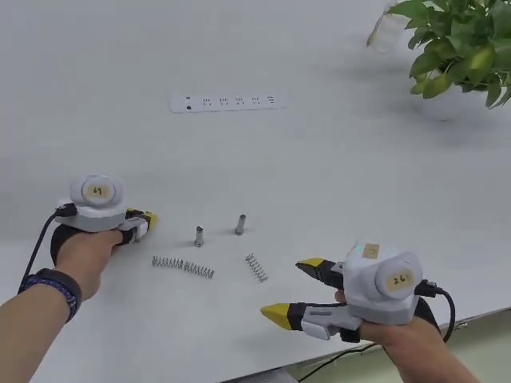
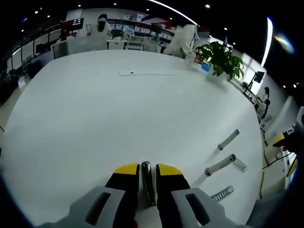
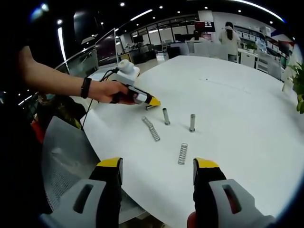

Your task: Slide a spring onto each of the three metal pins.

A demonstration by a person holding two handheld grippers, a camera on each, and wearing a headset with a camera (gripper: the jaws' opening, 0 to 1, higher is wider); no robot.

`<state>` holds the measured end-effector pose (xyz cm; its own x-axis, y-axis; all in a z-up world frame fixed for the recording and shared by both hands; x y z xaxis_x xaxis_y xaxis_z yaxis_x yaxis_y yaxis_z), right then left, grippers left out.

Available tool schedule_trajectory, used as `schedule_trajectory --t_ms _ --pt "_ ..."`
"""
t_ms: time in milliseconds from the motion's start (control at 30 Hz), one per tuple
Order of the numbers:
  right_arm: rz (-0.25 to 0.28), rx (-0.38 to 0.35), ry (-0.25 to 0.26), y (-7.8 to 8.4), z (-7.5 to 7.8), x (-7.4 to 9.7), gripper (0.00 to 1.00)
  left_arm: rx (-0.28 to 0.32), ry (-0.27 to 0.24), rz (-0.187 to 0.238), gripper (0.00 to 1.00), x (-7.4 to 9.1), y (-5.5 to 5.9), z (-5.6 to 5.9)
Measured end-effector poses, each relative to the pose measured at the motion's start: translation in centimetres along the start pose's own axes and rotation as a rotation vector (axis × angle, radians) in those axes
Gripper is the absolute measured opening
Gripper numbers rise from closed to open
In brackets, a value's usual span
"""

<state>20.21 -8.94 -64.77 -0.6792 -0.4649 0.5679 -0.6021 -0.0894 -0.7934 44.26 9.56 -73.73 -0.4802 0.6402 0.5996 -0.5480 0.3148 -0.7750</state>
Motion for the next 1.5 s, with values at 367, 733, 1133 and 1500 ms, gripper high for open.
schedule_trajectory --t_ms 367,733,1133,1500 --pt "-0.009 0.012 -0.002 -0.2 0.0 -0.2 0.58 0.017 -0.022 -0.007 0.00 0.3 0.4 0.1" --pt "0.000 0.015 0.004 -0.3 0.3 0.0 0.57 0.054 -0.033 -0.028 0.00 0.8 0.7 -0.1" --pt "0.021 0.010 0.010 -0.5 0.5 0.1 0.57 0.046 -0.036 0.002 0.00 1.7 -0.2 -0.2" --pt "0.034 0.009 -0.002 -0.5 0.3 -0.2 0.57 0.043 -0.054 0.023 0.00 2.7 -0.8 -0.6"
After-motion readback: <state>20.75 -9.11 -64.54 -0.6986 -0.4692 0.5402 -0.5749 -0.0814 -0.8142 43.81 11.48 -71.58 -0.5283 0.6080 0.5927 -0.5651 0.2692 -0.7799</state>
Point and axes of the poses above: the centre of the closed fingertips' face, and the gripper's own axes: x roughly backward along the fingers, z roughly to its right, y roughly out of its underside, the point moved 6 cm from there along x, roughly backward along the fingers, and after that the axes turned 6 degrees about z, right-handed, at the moved point
